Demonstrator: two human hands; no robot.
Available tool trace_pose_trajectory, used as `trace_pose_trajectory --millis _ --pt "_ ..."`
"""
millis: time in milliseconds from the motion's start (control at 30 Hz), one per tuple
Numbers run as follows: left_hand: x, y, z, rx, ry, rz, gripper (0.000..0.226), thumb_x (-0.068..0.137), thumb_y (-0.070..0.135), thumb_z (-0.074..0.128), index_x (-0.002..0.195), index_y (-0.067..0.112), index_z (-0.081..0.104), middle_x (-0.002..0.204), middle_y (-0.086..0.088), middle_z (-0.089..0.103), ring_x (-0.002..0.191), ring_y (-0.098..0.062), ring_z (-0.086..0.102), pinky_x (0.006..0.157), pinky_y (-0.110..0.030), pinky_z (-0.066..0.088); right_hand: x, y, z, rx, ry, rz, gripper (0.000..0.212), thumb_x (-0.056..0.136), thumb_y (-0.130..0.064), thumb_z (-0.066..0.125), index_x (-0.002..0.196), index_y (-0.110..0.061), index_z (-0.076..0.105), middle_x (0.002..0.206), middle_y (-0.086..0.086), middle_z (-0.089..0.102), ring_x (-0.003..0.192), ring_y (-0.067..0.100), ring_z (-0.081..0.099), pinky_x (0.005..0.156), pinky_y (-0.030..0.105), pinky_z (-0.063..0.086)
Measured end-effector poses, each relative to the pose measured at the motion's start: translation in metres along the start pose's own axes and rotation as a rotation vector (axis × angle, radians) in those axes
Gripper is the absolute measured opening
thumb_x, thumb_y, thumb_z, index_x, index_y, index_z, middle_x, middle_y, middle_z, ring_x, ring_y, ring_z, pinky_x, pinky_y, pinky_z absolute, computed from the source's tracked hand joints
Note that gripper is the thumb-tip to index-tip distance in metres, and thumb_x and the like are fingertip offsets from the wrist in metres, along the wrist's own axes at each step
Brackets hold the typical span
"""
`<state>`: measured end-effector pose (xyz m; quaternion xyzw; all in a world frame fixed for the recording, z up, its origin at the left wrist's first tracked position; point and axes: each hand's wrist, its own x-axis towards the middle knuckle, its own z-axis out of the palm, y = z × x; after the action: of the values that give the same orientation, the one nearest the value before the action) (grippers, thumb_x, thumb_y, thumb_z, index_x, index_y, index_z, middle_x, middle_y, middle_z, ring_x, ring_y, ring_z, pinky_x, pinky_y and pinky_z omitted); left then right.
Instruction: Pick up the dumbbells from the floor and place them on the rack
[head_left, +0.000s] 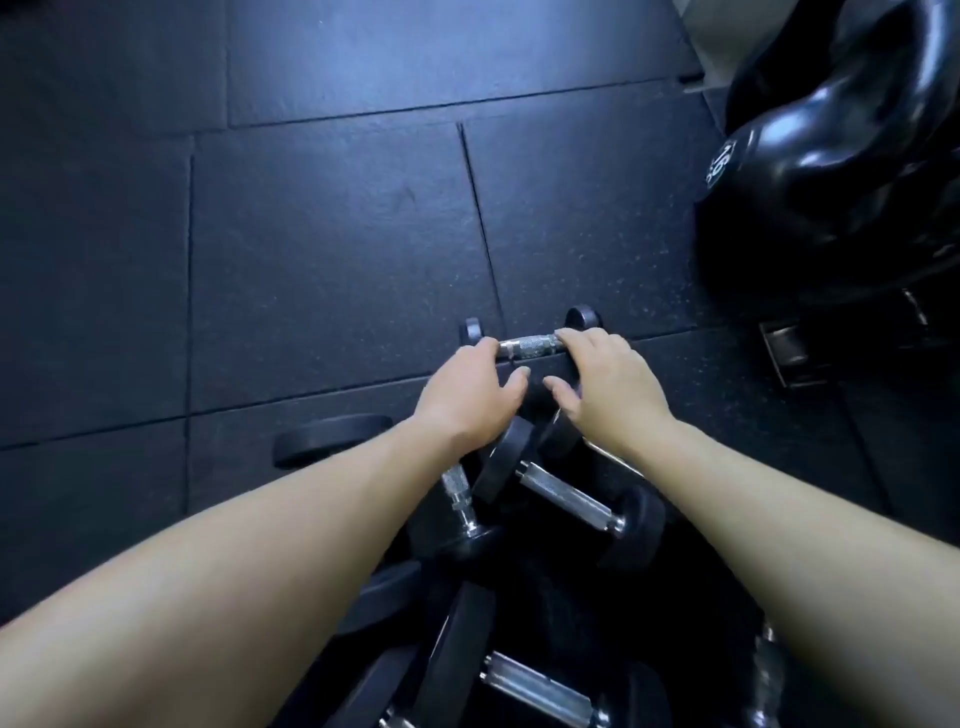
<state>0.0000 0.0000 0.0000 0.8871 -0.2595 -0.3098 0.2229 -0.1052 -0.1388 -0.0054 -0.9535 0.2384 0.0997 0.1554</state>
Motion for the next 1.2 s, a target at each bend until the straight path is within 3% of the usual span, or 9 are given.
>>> trace_pose_trajectory --millis 267,467,633,700,800,900,1033,1133,1200 --pt "0.058 0.002 0.063 -0.529 0.056 -0.362 0.065 0.103 0.056 0.041 0.125 0.0 0.063 0.115 -0.013 0.07 0.105 -0.031 0.063 0.082 -0.033 0.037 0.07 0.04 0.03 0.05 -0.156 -0.142 0.062 0.1 -0.036 0.061 0.154 -0.015 0.038 0.144 0.011 0.052 0.136 0.034 0.045 0.109 0.043 0.04" --pt "0.078 0.008 0.086 -0.736 0.053 -0.497 0.069 0.104 0.059 0.039 0.138 0.003 0.059 0.142 -0.015 0.062 0.128 -0.035 0.058 0.101 -0.036 0.041 0.112 0.052 0.041 -0.151 -0.237 -0.304 0.064 0.102 -0.043 0.054 0.157 -0.017 0.033 0.149 0.01 0.054 0.133 0.034 0.053 0.114 0.043 0.036" --pt "0.091 0.014 0.099 -0.993 0.089 -0.593 0.078 0.099 0.066 0.042 0.146 0.004 0.053 0.146 -0.013 0.059 0.132 -0.034 0.056 0.115 -0.039 0.04 0.136 0.065 0.047 -0.271 -0.292 -0.351 0.06 0.101 -0.056 0.048 0.149 -0.021 0.042 0.129 0.001 0.071 0.125 0.024 0.061 0.12 0.037 0.028" --pt "0.094 0.019 0.101 -1.11 0.121 -0.619 0.09 0.09 0.075 0.046 0.147 0.005 0.051 0.145 -0.012 0.061 0.132 -0.034 0.057 0.117 -0.044 0.04 0.141 0.067 0.049 -0.308 -0.305 -0.377 0.054 0.101 -0.058 0.044 0.142 -0.023 0.048 0.12 -0.003 0.075 0.12 0.023 0.064 0.117 0.036 0.03" --pt "0.103 0.019 0.117 -1.276 0.209 -0.615 0.121 0.054 0.09 0.049 0.143 0.008 0.053 0.142 -0.012 0.064 0.132 -0.035 0.06 0.116 -0.05 0.044 0.142 0.067 0.05 -0.313 -0.282 -0.403 0.046 0.101 -0.058 0.043 0.127 -0.025 0.06 0.11 -0.005 0.076 0.109 0.023 0.066 0.109 0.034 0.033" --pt "0.113 0.011 0.133 -1.35 0.25 -0.574 0.102 0.051 0.086 0.056 0.119 0.01 0.061 0.129 -0.014 0.071 0.122 -0.031 0.067 0.114 -0.051 0.047 0.139 0.068 0.051 -0.291 -0.26 -0.389 0.043 0.1 -0.059 0.044 0.118 -0.025 0.065 0.106 -0.005 0.075 0.105 0.026 0.065 0.095 0.032 0.038" --pt "0.136 -0.005 0.148 -1.326 0.167 -0.51 0.123 0.044 0.098 0.06 0.135 0.016 0.055 0.131 -0.006 0.071 0.118 -0.029 0.07 0.11 -0.047 0.049 0.13 0.081 0.056 -0.215 -0.255 -0.302 0.033 0.099 -0.059 0.05 0.091 -0.027 0.053 0.088 -0.005 0.064 0.092 0.028 0.063 0.075 0.032 0.033" --pt "0.142 0.004 0.135 -1.286 0.075 -0.439 0.102 0.052 0.086 0.06 0.128 0.018 0.06 0.125 -0.004 0.073 0.11 -0.026 0.073 0.1 -0.042 0.054 0.127 0.095 0.059 -0.001 -0.258 -0.125 0.036 0.096 -0.061 0.055 0.098 -0.026 0.063 0.085 -0.009 0.063 0.087 0.023 0.062 0.073 0.034 0.043" --pt "0.139 0.016 0.121 -1.245 0.031 -0.4 0.071 0.073 0.075 0.064 0.116 0.018 0.063 0.115 -0.004 0.074 0.103 -0.023 0.074 0.098 -0.039 0.055 0.126 0.099 0.061 0.103 -0.237 -0.035 0.04 0.094 -0.063 0.057 0.11 -0.028 0.067 0.084 -0.01 0.064 0.085 0.02 0.062 0.072 0.033 0.045"
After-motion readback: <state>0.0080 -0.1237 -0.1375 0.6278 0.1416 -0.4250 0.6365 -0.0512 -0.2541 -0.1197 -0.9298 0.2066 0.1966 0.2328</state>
